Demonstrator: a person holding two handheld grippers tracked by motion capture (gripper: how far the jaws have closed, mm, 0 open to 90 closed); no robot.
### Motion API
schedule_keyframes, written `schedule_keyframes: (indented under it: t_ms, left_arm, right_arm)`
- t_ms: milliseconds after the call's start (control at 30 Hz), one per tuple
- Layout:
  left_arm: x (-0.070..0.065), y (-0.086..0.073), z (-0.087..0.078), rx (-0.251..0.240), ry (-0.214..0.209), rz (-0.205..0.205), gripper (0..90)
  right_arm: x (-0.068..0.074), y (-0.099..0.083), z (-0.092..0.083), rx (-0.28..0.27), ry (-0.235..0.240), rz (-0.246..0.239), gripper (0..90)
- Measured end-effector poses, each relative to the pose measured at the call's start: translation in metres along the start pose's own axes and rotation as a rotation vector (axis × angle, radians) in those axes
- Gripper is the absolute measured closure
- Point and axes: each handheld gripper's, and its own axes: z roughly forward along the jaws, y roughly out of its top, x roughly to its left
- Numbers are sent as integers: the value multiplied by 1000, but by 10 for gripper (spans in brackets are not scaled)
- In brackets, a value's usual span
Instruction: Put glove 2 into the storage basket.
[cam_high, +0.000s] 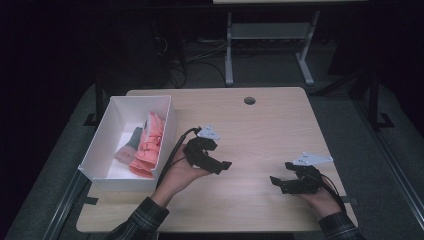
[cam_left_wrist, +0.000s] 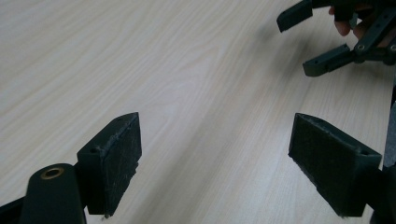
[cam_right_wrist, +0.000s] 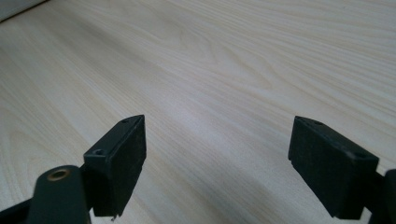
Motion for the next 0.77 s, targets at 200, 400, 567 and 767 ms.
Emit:
schedule_keyframes:
  t_ms: [200, 400, 567, 767]
  left_arm:
    - [-4, -11, 16, 22, -13, 20, 167]
    - [-5, -23, 28, 41, -19, 37, 166]
    - [-6, -31, 36, 59, -16, 52, 166]
    - [-6, -33, 37, 61, -23, 49, 166]
  right_arm:
    - [0, -1, 1, 5, 0, -7, 185]
    - [1, -1, 2, 9, -5, -16, 178]
    - [1, -2, 3, 11, -3, -17, 177]
    - [1, -2, 3, 12, -5, -17, 176]
